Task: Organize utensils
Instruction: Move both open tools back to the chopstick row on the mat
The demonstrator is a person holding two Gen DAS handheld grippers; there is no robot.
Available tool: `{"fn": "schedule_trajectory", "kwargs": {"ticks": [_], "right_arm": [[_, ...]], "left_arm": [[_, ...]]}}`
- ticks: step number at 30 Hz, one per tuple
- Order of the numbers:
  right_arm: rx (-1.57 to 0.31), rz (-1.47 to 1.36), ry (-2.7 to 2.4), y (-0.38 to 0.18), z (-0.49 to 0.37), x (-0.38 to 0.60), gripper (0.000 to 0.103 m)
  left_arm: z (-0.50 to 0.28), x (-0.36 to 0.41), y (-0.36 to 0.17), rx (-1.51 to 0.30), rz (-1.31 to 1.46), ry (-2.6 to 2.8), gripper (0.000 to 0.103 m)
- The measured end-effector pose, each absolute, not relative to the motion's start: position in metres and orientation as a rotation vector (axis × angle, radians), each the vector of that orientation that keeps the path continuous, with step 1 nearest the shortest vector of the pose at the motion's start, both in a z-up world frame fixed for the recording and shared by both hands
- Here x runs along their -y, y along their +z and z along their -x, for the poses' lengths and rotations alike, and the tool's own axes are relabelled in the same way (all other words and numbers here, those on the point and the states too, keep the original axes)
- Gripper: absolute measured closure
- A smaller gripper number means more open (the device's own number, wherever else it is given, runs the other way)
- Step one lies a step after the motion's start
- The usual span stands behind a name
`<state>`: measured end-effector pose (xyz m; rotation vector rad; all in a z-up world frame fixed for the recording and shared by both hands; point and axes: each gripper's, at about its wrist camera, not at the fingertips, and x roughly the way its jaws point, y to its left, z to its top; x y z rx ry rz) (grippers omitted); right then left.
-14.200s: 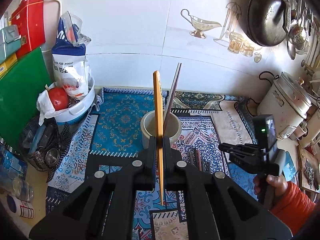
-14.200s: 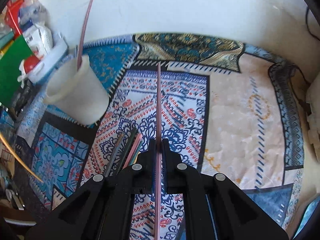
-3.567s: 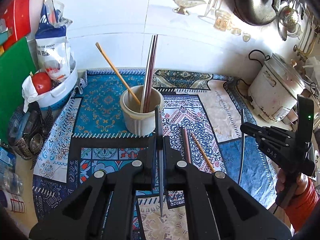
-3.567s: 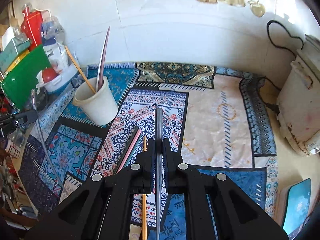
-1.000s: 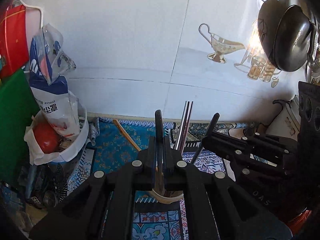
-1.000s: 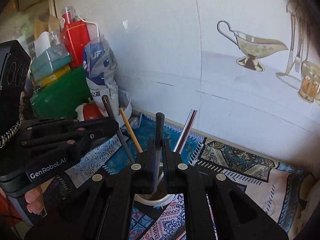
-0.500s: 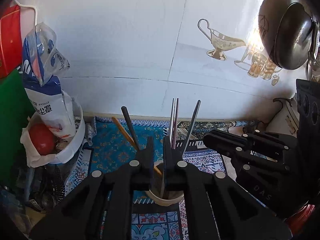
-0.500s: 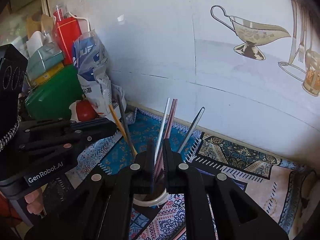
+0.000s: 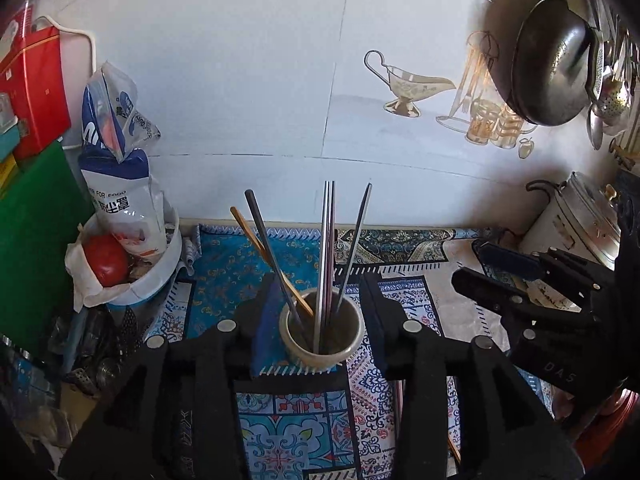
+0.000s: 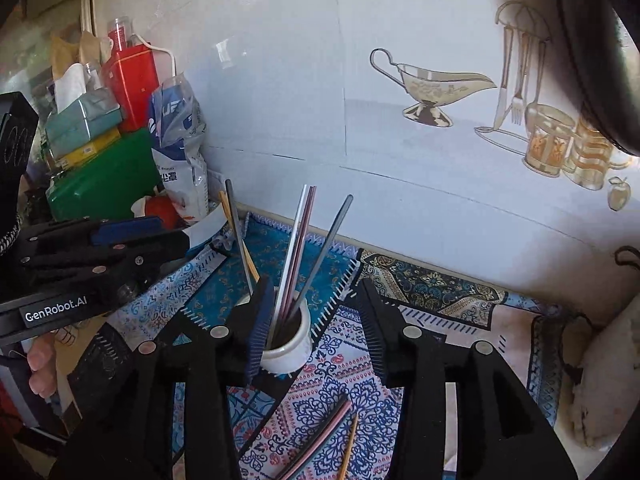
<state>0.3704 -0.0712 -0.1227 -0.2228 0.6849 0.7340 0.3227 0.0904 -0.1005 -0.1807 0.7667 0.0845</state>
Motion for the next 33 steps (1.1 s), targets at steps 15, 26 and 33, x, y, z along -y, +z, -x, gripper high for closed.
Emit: {"fn": "schedule_trajectory", "kwargs": {"ticks": [15, 26, 33], "right_arm": [[-0.767, 0.230, 0.592, -0.158, -0.340, 0.128, 0.056], [-0.968, 0.250, 0.559, -0.231, -0.339, 0.152, 0.056], [-1.076, 0.292, 0.599, -0.280, -0.342, 0.141, 0.058]], "left_arm": [[-0.304, -0.036, -0.175, -0.980, 0.104, 0.008, 0.054], [-0.303, -0.002, -0.239, -1.119, 0.092, -0.057, 0.054], [-0.307, 0.004, -0.271, -1.186, 0.105, -0.089, 0.056]]}}
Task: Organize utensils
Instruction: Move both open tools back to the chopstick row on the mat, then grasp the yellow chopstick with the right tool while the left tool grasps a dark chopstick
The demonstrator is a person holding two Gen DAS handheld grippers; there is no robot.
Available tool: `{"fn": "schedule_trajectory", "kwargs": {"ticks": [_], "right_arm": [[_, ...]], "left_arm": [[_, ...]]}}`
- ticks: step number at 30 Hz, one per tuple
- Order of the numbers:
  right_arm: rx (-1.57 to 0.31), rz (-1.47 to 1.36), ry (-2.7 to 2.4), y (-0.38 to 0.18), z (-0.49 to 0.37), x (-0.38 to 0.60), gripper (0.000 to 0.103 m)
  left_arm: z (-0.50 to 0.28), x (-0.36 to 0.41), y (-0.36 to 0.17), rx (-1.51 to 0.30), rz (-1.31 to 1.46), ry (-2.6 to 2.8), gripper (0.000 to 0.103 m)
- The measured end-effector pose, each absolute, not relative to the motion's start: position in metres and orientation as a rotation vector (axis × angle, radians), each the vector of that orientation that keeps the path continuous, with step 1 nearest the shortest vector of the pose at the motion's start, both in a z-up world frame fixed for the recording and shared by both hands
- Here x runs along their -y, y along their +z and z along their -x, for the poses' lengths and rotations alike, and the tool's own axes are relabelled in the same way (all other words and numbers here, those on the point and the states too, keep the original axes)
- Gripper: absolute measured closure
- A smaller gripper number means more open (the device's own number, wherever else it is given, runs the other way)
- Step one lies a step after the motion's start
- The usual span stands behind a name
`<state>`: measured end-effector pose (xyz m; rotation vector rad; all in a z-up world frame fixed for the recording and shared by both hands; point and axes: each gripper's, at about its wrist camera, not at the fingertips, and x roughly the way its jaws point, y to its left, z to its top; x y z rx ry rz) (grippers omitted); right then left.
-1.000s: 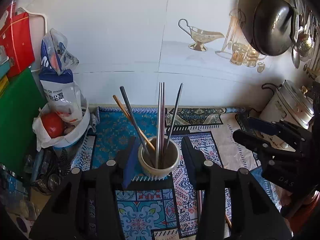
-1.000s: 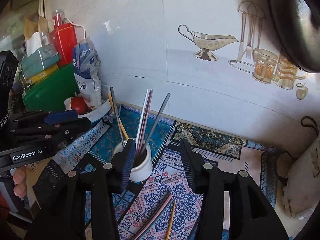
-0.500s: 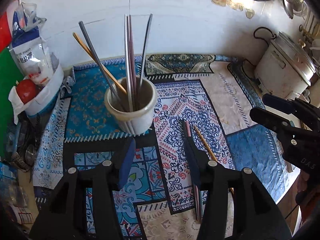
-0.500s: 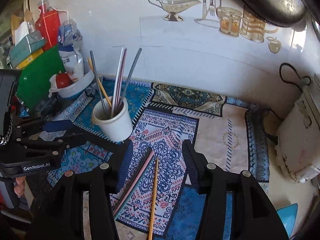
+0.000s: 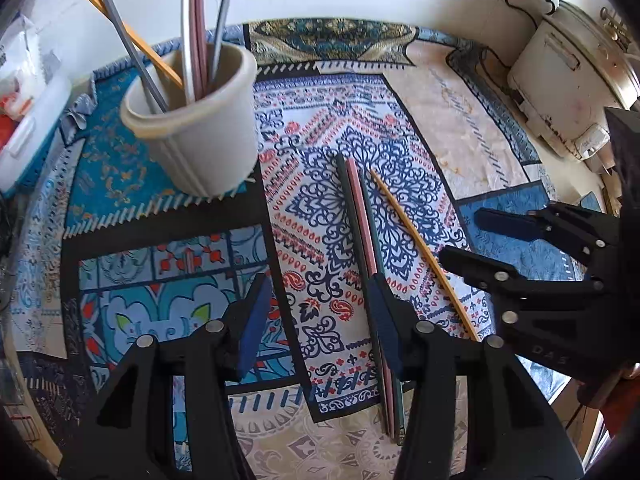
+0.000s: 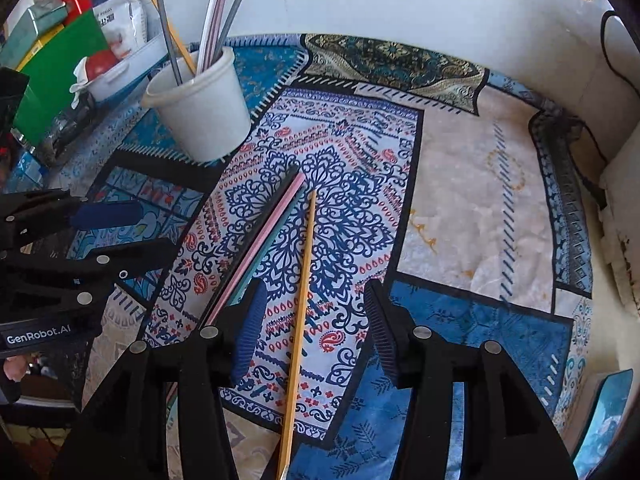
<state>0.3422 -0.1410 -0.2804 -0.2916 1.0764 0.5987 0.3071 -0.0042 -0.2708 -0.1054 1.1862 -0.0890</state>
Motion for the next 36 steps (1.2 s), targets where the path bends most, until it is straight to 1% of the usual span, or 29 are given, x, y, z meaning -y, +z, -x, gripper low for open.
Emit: {"fn": "schedule_trajectory", "kwargs": {"ticks": [2, 4, 7, 10, 12, 15, 21, 22, 23, 26, 32, 36], "right_arm": [[-1.107, 0.287, 0.616, -0.292, -0.346, 0.138, 0.071], [-1.135, 0.283, 0.622, -0.301, -0.350, 0.136, 0.077], [-1.152, 0.277, 0.637, -0.307, -0.352, 0.134, 0.081], [-1.166, 0.272, 0.651, -0.308, -0.352, 0.136, 0.081], [-1.172, 0.267, 0.663, -0.306, -0.347, 0.141, 0.081], [-1.184, 0.266, 0.676, -0.308, -0.339, 0.149, 0.081], [-1.196, 0.306, 0.682, -0.311, -0.317, 0.159, 0.081], [-1.197, 0.313, 0.682, -0.312, -0.314, 0.160, 0.082], [-1.190, 0.322, 0.680, -0.313, -0.312, 0.161, 0.085], [-1.189, 0.329, 0.666, -0.313, -0.313, 0.167, 0.093], [-1.207, 0.226, 0.617, -0.313, -0.331, 0.189, 0.097], [-1.214, 0.213, 0.606, -0.313, -0.341, 0.192, 0.097]], "left_arm": [[-0.312, 0.005, -0.277, -1.200, 0.112, -0.097, 0.061], [-0.318, 0.006, -0.283, -1.212, 0.121, -0.108, 0.071], [-0.330, 0.009, -0.291, -1.225, 0.140, -0.124, 0.080], [-0.342, 0.014, -0.295, -1.225, 0.152, -0.145, 0.084], [-0.348, 0.017, -0.297, -1.219, 0.145, -0.153, 0.085], [-0.359, 0.020, -0.304, -1.231, 0.142, -0.153, 0.090], [-0.374, 0.020, -0.310, -1.234, 0.167, -0.146, 0.095], [-0.375, 0.021, -0.310, -1.231, 0.161, -0.142, 0.097], [-0.376, 0.022, -0.310, -1.228, 0.146, -0.135, 0.098], [-0.374, 0.022, -0.310, -1.225, 0.129, -0.125, 0.098], [-0.353, 0.002, -0.310, -1.268, 0.168, -0.126, 0.098], [-0.338, -0.007, -0.309, -1.317, 0.150, -0.157, 0.098]]}}
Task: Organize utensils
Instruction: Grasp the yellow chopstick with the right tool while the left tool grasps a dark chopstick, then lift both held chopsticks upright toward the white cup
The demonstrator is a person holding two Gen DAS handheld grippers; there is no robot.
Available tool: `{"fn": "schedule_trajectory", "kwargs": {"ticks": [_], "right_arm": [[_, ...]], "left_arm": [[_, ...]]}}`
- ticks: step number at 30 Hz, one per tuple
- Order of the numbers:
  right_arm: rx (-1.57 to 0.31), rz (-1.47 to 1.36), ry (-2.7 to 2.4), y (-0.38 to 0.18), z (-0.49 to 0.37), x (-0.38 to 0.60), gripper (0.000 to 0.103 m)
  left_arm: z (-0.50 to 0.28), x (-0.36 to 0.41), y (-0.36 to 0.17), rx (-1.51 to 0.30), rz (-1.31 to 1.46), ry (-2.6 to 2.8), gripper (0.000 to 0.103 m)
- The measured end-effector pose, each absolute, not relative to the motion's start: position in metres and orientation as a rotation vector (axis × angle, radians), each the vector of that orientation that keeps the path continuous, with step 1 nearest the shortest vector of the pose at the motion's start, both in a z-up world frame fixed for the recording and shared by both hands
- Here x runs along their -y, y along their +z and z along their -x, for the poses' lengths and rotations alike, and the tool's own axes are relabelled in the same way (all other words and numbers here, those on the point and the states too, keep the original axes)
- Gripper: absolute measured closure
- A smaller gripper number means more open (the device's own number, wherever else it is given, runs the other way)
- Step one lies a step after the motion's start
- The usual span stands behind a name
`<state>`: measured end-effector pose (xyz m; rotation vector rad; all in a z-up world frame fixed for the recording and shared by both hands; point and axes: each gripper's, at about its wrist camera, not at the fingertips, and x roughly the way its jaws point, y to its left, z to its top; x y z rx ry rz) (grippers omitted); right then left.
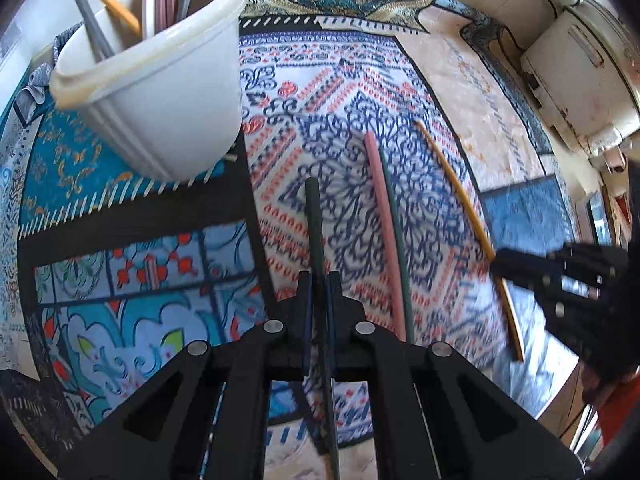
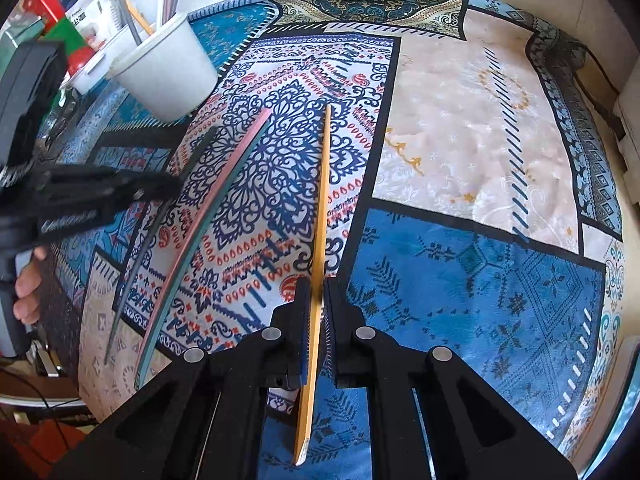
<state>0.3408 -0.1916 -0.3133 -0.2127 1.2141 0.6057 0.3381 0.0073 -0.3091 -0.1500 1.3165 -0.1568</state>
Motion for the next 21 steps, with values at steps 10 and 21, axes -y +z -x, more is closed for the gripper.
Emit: {"fn": "schedule_trajectory", "kwargs": {"ticks": [10, 21], "right_arm": [[-1.233, 0.279, 0.615, -0.312, -0.359, 0.167, 0.097], [-1.245, 0.295, 0.647, -0.315, -0.372, 0.151, 0.098]], "left_arm": [[-0.352, -0.003, -0.308, -1.309, 0.116, -0.134, 0.098], [-0.381, 0.010, -0.308, -1.302, 0.052, -0.158, 0.098]]}}
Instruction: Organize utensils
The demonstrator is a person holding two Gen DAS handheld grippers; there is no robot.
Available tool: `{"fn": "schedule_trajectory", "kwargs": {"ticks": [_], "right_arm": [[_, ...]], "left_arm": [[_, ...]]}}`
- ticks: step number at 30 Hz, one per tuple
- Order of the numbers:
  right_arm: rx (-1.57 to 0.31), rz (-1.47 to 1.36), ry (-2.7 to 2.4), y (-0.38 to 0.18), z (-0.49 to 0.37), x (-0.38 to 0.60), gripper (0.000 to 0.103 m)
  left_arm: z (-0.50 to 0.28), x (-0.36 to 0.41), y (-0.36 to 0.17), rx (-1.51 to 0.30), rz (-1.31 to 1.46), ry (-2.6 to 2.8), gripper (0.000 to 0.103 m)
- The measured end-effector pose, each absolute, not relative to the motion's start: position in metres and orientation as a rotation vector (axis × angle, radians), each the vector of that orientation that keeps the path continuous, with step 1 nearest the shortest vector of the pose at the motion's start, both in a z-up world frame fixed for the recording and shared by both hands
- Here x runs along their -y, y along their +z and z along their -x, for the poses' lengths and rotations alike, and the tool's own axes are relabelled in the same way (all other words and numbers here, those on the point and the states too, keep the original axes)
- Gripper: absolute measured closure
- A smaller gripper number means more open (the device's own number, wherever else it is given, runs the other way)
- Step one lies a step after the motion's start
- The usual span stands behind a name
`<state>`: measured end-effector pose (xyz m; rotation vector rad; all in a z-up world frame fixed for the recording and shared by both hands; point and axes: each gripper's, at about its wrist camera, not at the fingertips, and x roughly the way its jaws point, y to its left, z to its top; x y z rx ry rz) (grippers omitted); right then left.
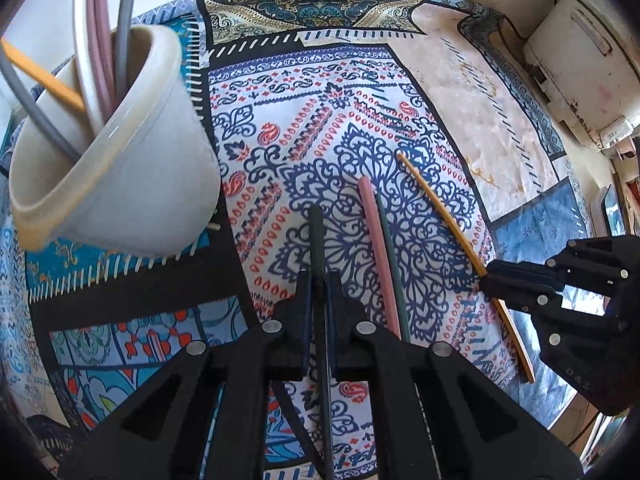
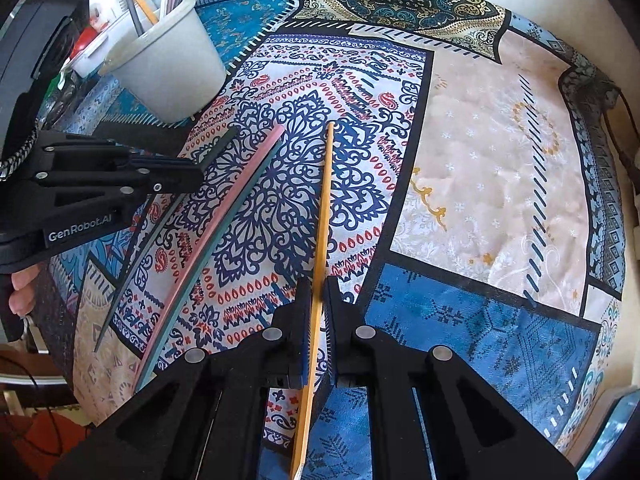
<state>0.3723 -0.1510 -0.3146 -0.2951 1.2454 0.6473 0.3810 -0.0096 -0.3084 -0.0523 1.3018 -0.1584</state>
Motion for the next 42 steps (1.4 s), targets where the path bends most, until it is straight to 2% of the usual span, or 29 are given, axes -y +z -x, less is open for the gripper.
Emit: {"fn": "schedule_trajectory", "kwargs": {"ticks": [11, 42], "right_arm": [[-1.185, 0.150, 0.634, -0.297, -0.373, 0.165, 0.098], [-0.977, 0.082, 0.652, -0.225, -0.335, 0.161, 0.098]], "left_arm": [[-0.368, 0.007, -0.299, -1.267, 0.039, -0.152, 0.099], [-0.276, -0.030, -0.169, -0.906, 0.119, -0.015, 0.099]]}}
